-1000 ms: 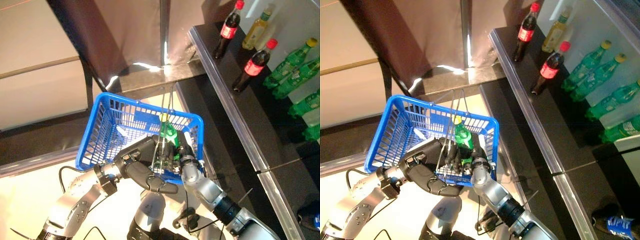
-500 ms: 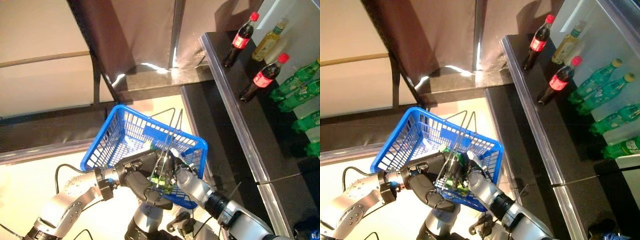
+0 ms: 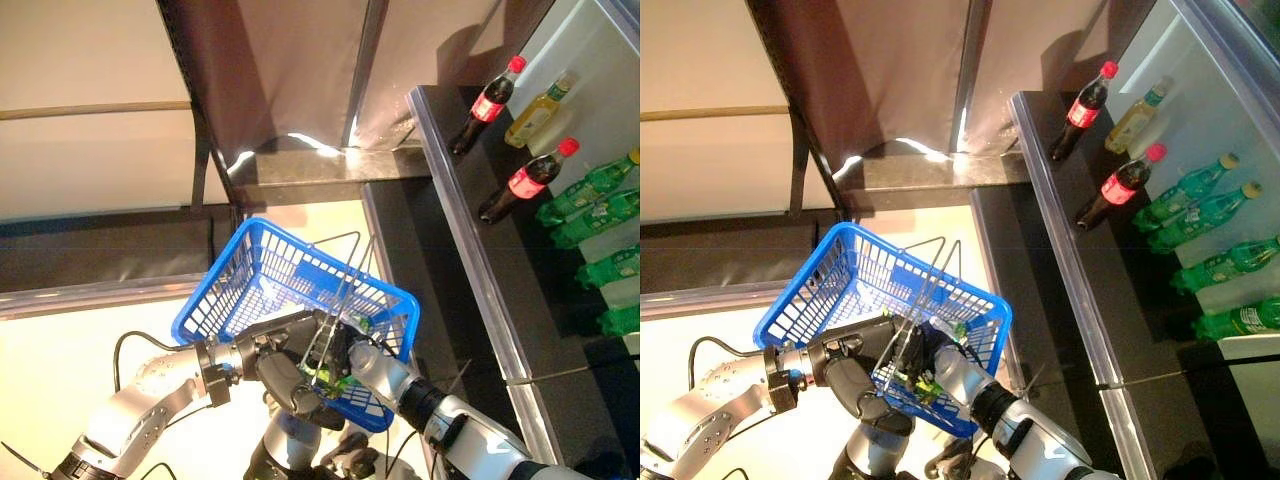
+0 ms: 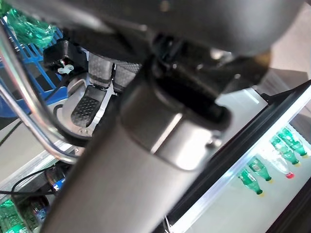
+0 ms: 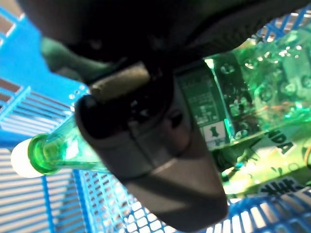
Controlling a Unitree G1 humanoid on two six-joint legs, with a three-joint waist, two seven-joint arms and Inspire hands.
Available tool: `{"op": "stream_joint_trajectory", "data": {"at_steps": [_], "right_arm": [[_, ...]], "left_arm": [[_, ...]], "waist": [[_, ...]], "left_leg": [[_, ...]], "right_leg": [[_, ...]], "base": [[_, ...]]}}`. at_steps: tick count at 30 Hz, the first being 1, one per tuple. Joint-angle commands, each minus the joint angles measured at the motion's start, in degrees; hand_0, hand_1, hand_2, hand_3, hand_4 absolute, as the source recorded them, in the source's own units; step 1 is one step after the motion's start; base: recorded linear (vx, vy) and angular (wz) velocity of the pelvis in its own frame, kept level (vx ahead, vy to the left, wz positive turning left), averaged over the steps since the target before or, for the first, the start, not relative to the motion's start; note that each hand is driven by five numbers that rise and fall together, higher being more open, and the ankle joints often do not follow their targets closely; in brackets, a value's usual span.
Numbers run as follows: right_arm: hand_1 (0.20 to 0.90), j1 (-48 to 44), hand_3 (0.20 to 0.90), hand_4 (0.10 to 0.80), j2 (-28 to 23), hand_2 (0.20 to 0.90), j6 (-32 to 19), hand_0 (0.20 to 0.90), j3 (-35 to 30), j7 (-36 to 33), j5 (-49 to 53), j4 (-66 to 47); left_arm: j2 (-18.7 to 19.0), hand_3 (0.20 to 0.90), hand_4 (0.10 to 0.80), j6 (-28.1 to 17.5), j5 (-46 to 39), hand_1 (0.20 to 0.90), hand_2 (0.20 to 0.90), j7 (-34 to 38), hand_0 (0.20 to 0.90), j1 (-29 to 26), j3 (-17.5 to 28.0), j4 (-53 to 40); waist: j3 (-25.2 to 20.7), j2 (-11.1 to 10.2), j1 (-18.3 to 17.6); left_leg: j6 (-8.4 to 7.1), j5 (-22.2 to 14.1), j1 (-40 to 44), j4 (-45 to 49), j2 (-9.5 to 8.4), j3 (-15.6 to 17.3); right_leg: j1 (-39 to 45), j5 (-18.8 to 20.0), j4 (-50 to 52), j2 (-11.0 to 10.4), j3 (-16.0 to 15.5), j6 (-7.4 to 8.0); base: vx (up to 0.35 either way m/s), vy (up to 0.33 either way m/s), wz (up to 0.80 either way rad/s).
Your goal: Pick up the drink and place into the basket.
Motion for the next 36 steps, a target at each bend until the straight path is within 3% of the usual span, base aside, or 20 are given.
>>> {"op": "stream_joint_trajectory", "data": {"at_steps": [1, 7, 18, 24, 29, 36], "right_arm": [[0.9, 2.33, 0.9, 0.8, 1.84, 0.9, -1.67, 0.9, 1.21, -4.81, 4.61, -1.83], [0.9, 6.41, 0.9, 0.8, -1.85, 0.9, -4.19, 0.9, -1.76, -11.95, 9.96, -12.96], [0.9, 15.98, 0.9, 0.8, -11.01, 0.9, -7.4, 0.9, -8.88, -14.99, 7.38, -33.21], [0.9, 22.68, 0.9, 0.8, -13.66, 0.9, -9.66, 0.9, -14.15, -14.89, 5.49, -41.25], [0.9, 30.59, 0.9, 0.8, -16.34, 0.9, -9.28, 0.9, -21.99, -10.44, 3.77, -50.92], [0.9, 41.04, 0.9, 0.8, -15.77, 0.9, -22.04, 0.9, -30.14, 2.61, 16.58, -55.45]], "left_arm": [[-9.29, 0.2, 0.1, -13.86, -17.19, 0.3, 0.3, -4.53, 0.3, -11.88, 4.66, -14.54], [-7.75, 0.2, 0.1, -14.64, -17.37, 0.3, 0.3, -3.82, 0.3, -11.0, 6.88, -13.59], [-6.48, 0.2, 0.1, -15.42, -18.31, 0.3, 0.3, -2.69, 0.3, -6.69, 12.7, -10.68], [-9.72, 0.2, 0.1, -12.45, -20.1, 0.3, 0.3, 0.8, 0.3, -2.86, 15.21, -8.49], [-12.77, 0.2, 0.1, -12.62, -18.25, 0.3, 0.3, 1.79, 0.3, 3.36, 19.46, -6.05], [-18.85, 0.2, 0.1, -10.9, -14.74, 0.3, 0.3, 4.49, 0.3, 11.18, 21.95, 2.16]], "waist": [[-5.01, 0.01, -0.89], [-4.45, -1.3, -2.38], [-4.47, -2.68, -6.1], [-5.1, -2.68, -8.47], [-5.93, -2.57, -11.48], [-8.2, -1.63, -14.89]], "left_leg": [[4.71, 5.29, -4.63, 1.07, -4.93, 0.97], [4.84, 4.9, -4.6, 1.09, -4.15, 1.75], [5.5, 5.77, -4.84, 0.7, -2.97, 3.94], [5.51, 5.77, -4.07, 0.42, -2.19, 5.82], [5.43, 5.67, -3.42, 0.32, -1.28, 7.8], [5.14, 5.65, -0.45, -1.41, -0.15, 11.12]], "right_leg": [[7.32, 6.6, -8.43, 4.93, 2.89, -0.15], [6.92, 7.03, -8.49, 5.15, 3.58, 0.28], [5.42, 8.64, -8.67, 5.57, 5.05, 0.92], [5.48, 9.11, -9.1, 5.67, 6.06, 1.31], [5.16, 9.11, -8.76, 5.76, 7.17, 1.52], [6.26, 9.07, -9.83, 5.35, 8.8, 1.91]], "base": [[-0.009, -0.009, -0.03], [0.004, -0.012, -0.01], [-0.018, -0.009, -0.07], [-0.003, 0.005, -0.1], [-0.007, 0.014, -0.14], [0.018, 0.051, -0.23]]}}
